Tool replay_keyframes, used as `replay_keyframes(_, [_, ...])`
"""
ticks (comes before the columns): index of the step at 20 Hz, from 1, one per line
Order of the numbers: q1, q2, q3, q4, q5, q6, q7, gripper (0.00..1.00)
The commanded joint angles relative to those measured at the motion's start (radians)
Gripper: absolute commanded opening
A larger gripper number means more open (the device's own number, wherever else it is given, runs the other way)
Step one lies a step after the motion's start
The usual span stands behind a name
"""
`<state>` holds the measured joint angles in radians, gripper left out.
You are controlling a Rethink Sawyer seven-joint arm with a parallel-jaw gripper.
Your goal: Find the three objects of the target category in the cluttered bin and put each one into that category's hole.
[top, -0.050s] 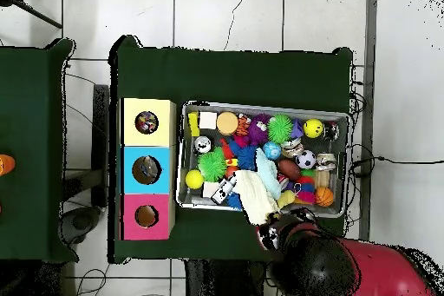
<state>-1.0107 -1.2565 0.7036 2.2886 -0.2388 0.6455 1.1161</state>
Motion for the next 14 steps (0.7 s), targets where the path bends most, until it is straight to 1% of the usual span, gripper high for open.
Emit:
replay_keyframes(1, [0.142,0.083,-0.042,0.021,-0.020,-0.018,0.200,0.00])
replay_keyframes(2, [0.157,0.098,-0.059,0.013,-0.028,-0.030,0.207,0.00])
replay_keyframes(3, [0.173,0.113,-0.071,0.005,-0.029,-0.068,0.212,0.00])
replay_keyframes(5, [0.212,0.144,-0.101,-0.008,-0.053,-0.092,0.231,0.00])
replay_keyframes(8, [0.287,0.187,-0.161,-0.006,-0.063,-0.144,0.286,0.00])
replay_keyframes(10, [0.330,0.215,-0.200,-0.009,-0.067,-0.179,0.307,0.00])
replay_keyframes(12, [0.353,0.236,-0.232,-0.015,-0.070,-0.202,0.304,0.00])
replay_keyframes(14, [0.359,0.260,-0.258,-0.019,-0.079,-0.237,0.283,0.00])
